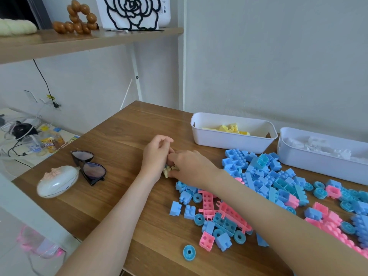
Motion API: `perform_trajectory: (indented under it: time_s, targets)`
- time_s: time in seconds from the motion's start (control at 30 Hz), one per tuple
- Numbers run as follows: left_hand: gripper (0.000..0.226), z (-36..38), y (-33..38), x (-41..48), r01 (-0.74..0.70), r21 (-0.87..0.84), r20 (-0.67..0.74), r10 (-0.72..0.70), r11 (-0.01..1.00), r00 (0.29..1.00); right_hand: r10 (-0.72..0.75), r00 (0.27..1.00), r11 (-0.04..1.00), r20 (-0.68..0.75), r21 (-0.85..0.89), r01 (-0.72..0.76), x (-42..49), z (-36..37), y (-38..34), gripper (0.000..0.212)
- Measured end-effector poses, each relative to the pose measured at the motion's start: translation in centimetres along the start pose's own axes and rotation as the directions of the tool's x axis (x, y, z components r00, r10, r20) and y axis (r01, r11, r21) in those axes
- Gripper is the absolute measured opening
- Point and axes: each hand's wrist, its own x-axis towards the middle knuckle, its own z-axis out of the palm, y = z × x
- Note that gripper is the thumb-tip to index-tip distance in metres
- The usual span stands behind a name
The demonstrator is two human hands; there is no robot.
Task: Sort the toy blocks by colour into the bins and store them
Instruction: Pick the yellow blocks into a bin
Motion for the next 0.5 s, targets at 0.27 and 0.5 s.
perform_trajectory:
  time_s: [0.27, 0.5]
  targets:
    - [0.020, 0.2, -0.3, -0.2, -0.061, 0.002, -0.021, 0.061, 0.998, 0.998, 0.078, 0.946, 0.981, -0.314, 0.192, -0.017, 0.1, -3.2, 3.5, 0.016]
    - [0.020, 0.2, -0.1, -0.4, -0.038, 0.046, -0.021, 0.039, 0.998, 0.999, 0.490, 0.781, 0.871, -0.387, 0.194, -0.451, -0.9, -5.1, 11.5, 0.034]
